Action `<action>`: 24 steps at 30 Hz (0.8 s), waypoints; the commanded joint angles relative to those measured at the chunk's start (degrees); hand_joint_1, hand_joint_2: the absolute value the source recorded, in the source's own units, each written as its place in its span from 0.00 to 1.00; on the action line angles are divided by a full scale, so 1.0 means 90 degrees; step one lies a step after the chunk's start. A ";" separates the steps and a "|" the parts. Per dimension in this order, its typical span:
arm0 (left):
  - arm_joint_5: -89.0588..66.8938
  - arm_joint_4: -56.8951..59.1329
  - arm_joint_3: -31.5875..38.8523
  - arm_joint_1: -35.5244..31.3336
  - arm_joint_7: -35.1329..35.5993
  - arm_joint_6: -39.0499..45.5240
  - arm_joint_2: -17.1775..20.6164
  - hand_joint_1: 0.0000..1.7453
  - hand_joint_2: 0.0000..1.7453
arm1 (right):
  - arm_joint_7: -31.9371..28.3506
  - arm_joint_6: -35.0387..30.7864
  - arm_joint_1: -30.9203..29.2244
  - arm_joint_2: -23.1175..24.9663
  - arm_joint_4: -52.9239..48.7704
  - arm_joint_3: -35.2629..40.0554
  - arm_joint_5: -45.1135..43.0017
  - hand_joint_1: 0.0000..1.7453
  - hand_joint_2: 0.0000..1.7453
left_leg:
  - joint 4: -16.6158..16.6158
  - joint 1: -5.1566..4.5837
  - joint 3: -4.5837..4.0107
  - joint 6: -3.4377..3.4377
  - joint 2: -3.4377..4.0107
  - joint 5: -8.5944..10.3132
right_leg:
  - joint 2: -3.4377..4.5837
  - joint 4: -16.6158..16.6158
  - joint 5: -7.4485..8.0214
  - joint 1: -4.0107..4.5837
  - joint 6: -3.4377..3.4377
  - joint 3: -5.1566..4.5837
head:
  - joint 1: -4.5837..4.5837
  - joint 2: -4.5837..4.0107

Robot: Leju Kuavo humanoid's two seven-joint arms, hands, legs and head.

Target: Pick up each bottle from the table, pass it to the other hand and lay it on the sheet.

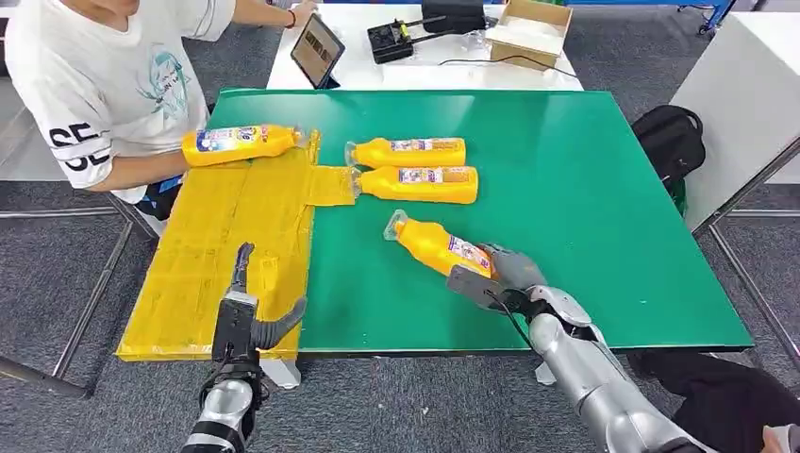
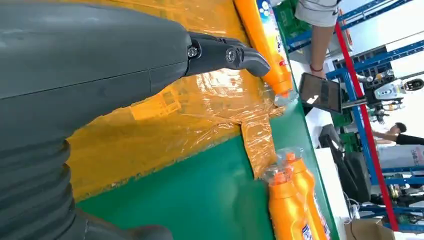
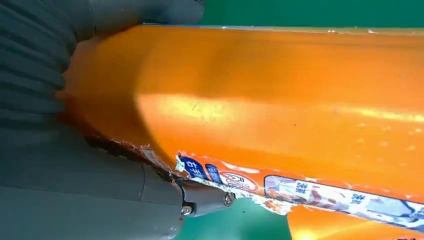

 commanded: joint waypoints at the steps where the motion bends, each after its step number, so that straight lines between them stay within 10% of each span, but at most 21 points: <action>1: 0.0110 0.0296 -0.0047 -0.0126 0.0010 0.0071 0.0056 0.00 1.00 | -0.0300 -0.0586 0.0444 0.0304 0.0156 -0.0109 -0.0237 1.00 1.00 | -0.0021 0.0002 0.0011 0.0011 -0.0010 0.0008 | -0.0022 -0.0023 0.0004 0.0008 -0.0027 0.0017 | -0.0002 0.0000; 15: 0.0508 -0.0404 -0.0248 0.0081 -0.0028 -0.0259 -0.0132 0.00 1.00 | -0.2634 -0.3904 0.1948 0.1668 -0.3579 -0.1689 -0.0911 1.00 1.00 | 0.0007 -0.0002 -0.0062 0.0003 0.0006 -0.0010 | 0.0000 0.0025 -0.0011 0.0002 -0.0019 -0.0062 | -0.0002 0.0000; 24: 0.1797 -0.1248 -0.0913 0.0215 0.0377 -0.1531 -0.0031 0.00 1.00 | -0.3791 -0.4713 0.2225 0.1920 -0.4208 -0.1905 -0.1410 1.00 1.00 | 0.0005 -0.0003 -0.0073 0.0008 -0.0007 -0.0009 | -0.0010 0.0015 -0.0013 0.0001 -0.0016 -0.0064 | -0.0005 0.0000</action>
